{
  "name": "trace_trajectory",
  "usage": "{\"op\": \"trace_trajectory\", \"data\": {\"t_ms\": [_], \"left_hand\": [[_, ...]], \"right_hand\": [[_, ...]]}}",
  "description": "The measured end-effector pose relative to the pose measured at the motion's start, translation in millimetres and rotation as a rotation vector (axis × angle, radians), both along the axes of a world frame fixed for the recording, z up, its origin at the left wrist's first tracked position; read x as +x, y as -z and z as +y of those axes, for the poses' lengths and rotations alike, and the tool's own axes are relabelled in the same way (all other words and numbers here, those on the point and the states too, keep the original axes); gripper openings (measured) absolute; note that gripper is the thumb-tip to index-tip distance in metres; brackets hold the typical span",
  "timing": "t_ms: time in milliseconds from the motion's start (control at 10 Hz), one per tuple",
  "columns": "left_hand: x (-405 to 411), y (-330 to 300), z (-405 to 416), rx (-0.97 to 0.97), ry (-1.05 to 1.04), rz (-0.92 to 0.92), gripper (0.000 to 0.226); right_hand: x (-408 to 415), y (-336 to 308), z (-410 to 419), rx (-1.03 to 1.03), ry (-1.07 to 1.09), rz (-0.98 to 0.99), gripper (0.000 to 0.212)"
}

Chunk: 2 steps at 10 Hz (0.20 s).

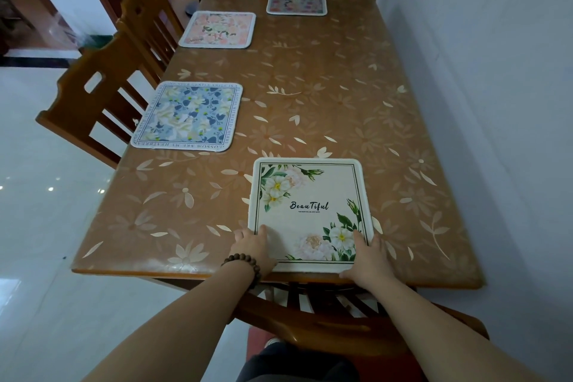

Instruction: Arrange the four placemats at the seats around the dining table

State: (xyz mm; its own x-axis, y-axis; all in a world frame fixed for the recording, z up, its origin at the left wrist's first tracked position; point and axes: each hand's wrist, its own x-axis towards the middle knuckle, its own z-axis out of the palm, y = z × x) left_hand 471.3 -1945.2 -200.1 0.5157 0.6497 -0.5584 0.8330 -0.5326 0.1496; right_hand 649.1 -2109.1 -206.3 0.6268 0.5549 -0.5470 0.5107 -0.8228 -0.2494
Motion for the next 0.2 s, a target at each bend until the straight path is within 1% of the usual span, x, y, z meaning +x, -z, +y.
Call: {"op": "trace_trajectory", "data": {"t_ms": [100,200], "left_hand": [[0.1,-8.7,8.2,0.080,0.003,-0.061,0.076],[4.4,-24.3,25.8,0.144,-0.024,-0.136,0.078]], "right_hand": [[6.4,-9.6,11.5,0.014,-0.026,-0.032,0.100],[18.6,-26.9,30.6,0.132,-0.065,-0.087,0.083]]}}
